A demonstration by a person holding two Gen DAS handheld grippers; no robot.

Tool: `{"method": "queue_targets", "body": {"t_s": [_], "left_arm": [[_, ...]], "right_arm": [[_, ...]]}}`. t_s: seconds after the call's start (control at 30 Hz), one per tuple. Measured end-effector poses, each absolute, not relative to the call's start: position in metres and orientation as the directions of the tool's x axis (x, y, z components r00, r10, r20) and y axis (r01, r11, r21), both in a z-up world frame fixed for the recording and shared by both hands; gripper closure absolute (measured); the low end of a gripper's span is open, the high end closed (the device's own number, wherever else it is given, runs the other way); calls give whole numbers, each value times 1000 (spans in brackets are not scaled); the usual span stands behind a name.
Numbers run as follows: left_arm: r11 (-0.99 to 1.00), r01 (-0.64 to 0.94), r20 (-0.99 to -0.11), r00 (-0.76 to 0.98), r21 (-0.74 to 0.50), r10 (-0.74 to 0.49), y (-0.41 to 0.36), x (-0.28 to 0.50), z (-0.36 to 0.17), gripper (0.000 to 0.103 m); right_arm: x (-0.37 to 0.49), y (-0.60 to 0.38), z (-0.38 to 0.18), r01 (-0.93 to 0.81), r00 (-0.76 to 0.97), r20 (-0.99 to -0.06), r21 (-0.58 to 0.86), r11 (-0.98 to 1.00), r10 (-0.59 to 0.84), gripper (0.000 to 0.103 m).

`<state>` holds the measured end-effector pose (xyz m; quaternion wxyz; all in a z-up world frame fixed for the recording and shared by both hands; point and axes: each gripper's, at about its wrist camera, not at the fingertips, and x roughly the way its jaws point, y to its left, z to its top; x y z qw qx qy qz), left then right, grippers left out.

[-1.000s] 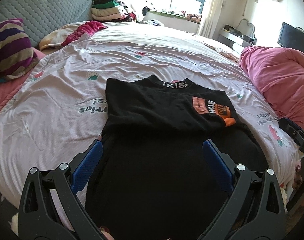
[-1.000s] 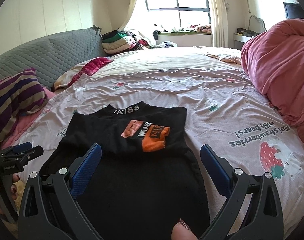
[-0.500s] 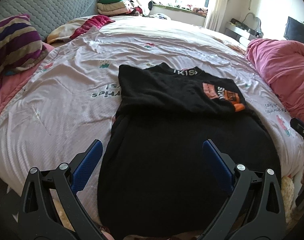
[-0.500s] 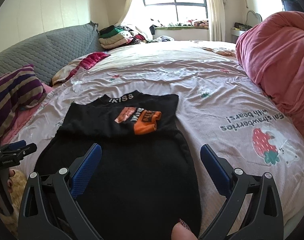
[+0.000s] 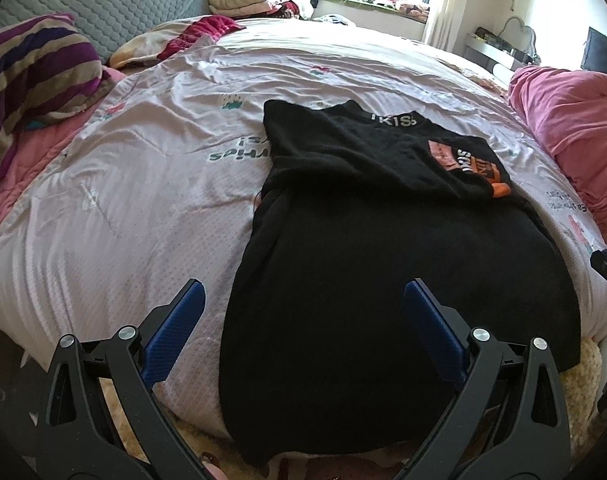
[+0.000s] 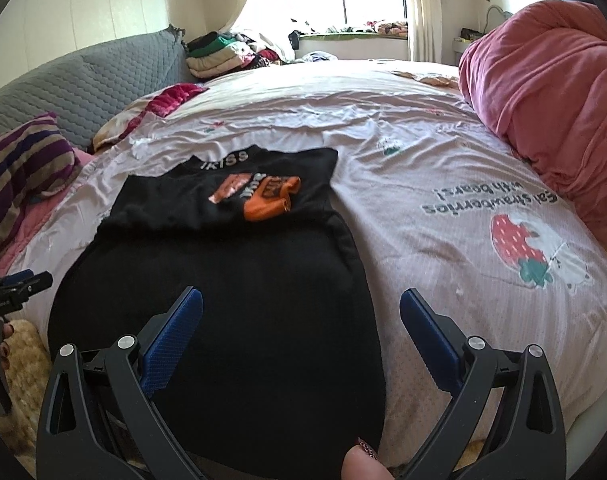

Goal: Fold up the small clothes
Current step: 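Move both grippers back toward the black hem hanging over the bed edge, then grasp the black hem with the right gripper while the left gripper grasps it too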

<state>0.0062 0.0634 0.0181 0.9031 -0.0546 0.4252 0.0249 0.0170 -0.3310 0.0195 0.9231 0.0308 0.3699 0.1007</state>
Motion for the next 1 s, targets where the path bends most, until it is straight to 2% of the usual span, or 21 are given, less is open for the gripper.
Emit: {"method": "queue_targets", "body": {"t_s": [0.67, 1.0], "left_arm": [[994, -104, -823, 567, -40, 26, 72, -9, -14, 10], [992, -81, -844, 534, -101, -42, 77, -25, -26, 10]], "right_arm": [[-8, -348, -24, -151, 625, -759, 114, 982, 184, 5], [-19, -359, -46, -172, 549, -800, 172, 970, 240, 5]]}}
